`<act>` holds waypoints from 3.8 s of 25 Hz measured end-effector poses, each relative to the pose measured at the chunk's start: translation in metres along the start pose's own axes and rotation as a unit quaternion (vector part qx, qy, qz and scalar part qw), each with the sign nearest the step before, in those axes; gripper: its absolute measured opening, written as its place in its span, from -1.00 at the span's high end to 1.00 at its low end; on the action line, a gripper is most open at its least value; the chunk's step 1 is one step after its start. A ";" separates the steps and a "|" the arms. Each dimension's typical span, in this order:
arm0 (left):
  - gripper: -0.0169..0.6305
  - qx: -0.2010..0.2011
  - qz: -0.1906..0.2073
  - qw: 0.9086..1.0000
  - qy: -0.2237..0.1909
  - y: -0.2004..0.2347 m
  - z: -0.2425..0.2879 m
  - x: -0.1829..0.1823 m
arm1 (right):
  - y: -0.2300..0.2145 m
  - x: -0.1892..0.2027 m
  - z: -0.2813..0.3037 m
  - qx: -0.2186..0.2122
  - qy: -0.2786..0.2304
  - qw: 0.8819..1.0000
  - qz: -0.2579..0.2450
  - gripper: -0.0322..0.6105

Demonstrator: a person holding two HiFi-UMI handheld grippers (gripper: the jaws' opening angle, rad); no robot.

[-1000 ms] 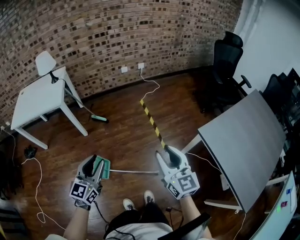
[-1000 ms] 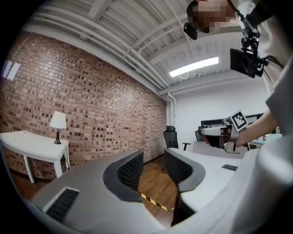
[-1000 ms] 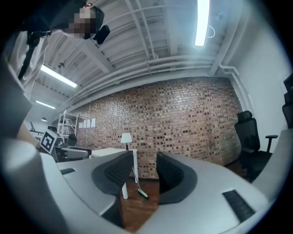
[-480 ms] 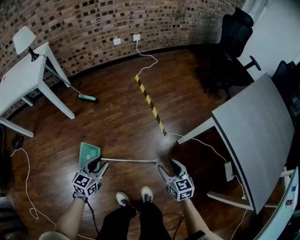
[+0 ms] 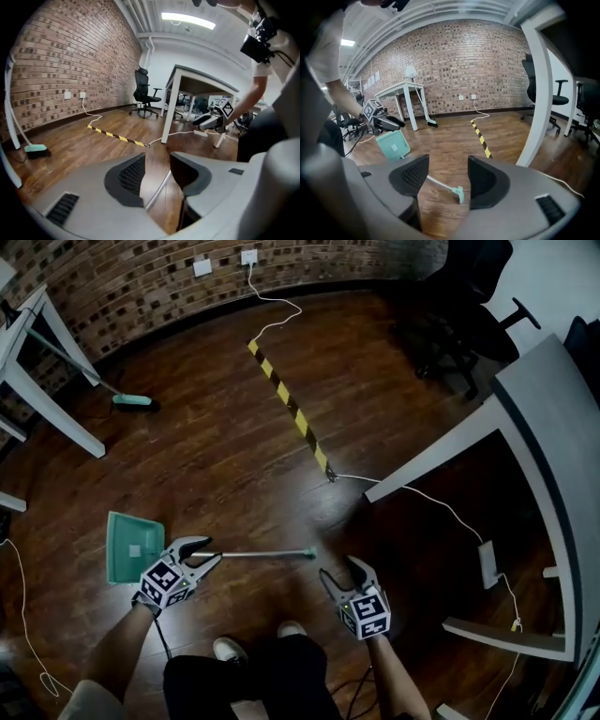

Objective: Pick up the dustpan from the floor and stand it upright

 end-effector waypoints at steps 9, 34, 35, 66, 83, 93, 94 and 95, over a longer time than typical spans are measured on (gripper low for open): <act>0.39 0.135 0.153 0.971 0.125 -0.001 0.104 0.141 | -0.036 0.169 0.118 -0.022 0.063 0.997 -0.038 0.02; 0.60 0.119 0.275 0.918 0.259 -0.006 0.153 0.228 | -0.070 0.214 0.179 0.027 0.056 0.997 -0.048 0.63; 0.60 0.117 0.276 0.919 0.256 -0.004 0.152 0.224 | -0.071 0.207 0.178 0.028 0.047 0.997 -0.052 0.63; 0.60 -0.048 0.202 0.973 -0.101 0.035 0.041 -0.006 | 0.030 -0.216 0.015 0.073 -0.367 0.878 -0.298 0.58; 0.60 -0.028 0.034 0.966 -0.253 0.063 0.013 -0.016 | 0.034 -0.202 0.045 0.018 -0.358 0.907 -0.221 0.45; 0.31 -0.072 0.005 0.953 -0.293 0.065 -0.009 0.003 | 0.059 -0.179 0.092 -0.038 -0.333 0.916 -0.219 0.45; 0.26 -0.078 0.002 0.952 -0.294 0.066 -0.012 0.005 | 0.060 -0.177 0.097 -0.042 -0.331 0.918 -0.217 0.45; 0.25 -0.086 -0.001 0.951 -0.295 0.067 -0.016 0.008 | 0.062 -0.175 0.101 -0.046 -0.327 0.919 -0.214 0.45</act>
Point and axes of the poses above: the fingertips, and each gripper's own axes: z forward along the fingers, y to its left, x out of its underside, the point moved 4 cm from there along -z, backward along the fingers, and after that the axes turned 8 degrees about -x, right-handed, at the moved point
